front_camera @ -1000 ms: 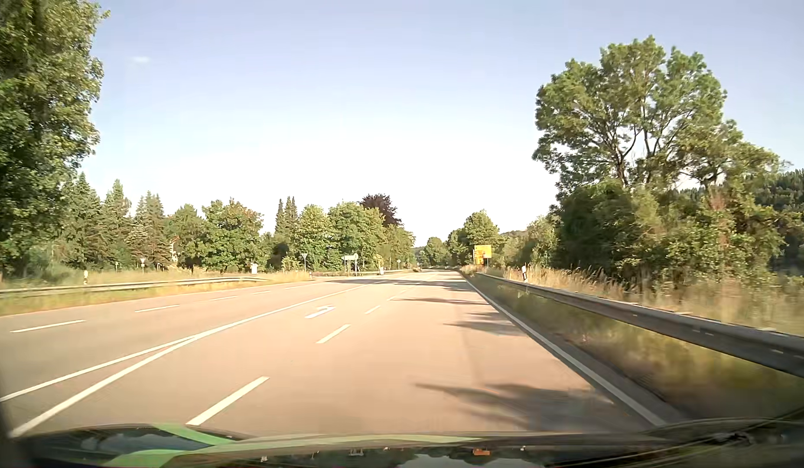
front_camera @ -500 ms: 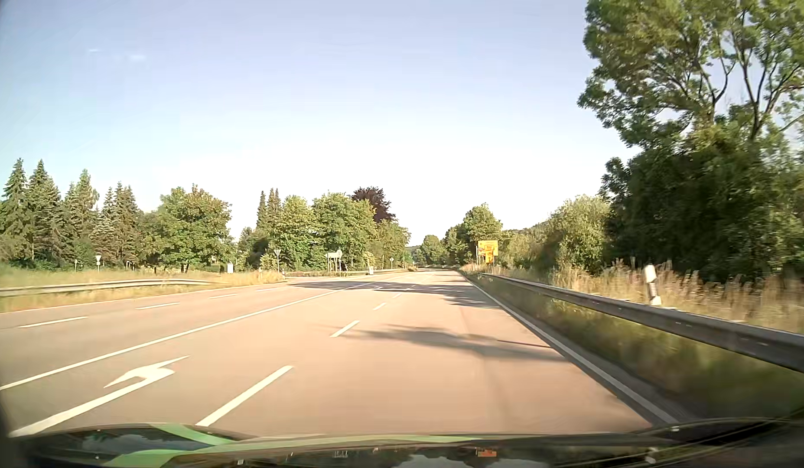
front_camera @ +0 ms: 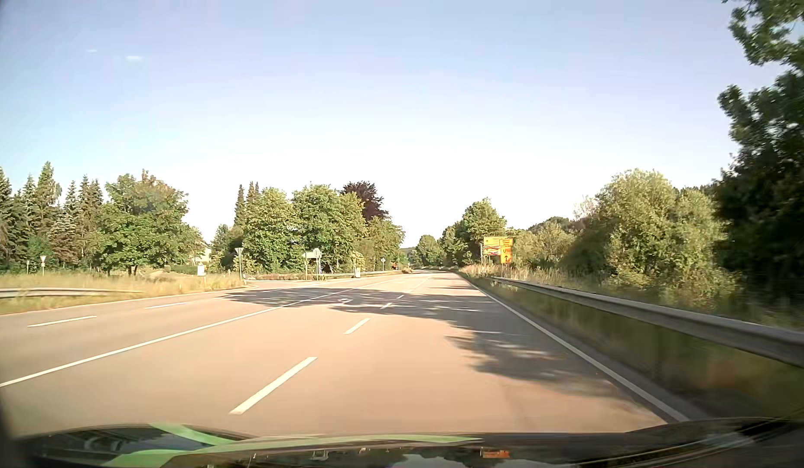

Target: Follow the waypoints while adhering to traffic rules and regulations

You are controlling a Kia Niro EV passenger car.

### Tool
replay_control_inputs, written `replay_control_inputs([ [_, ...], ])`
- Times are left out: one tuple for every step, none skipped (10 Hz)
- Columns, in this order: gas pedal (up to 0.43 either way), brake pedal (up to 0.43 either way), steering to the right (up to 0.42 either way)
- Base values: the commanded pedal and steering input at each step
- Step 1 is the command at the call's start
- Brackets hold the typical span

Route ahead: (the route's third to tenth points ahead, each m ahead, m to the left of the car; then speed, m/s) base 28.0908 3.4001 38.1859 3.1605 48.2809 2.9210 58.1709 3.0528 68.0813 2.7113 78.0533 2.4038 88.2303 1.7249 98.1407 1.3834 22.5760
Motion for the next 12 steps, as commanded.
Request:
replay_control_inputs([
  [0.240,0.000,0.002],
  [0.240,0.000,0.002],
  [0.248,0.000,0.002],
  [0.248,0.000,0.002],
  [0.248,0.000,0.002],
  [0.248,0.000,0.002],
  [0.228,0.000,0.002],
  [0.197,0.000,0.002],
  [0.197,0.000,0.002],
  [0.197,0.000,0.002],
  [0.209,0.000,0.002],
  [0.220,0.000,0.002],
])
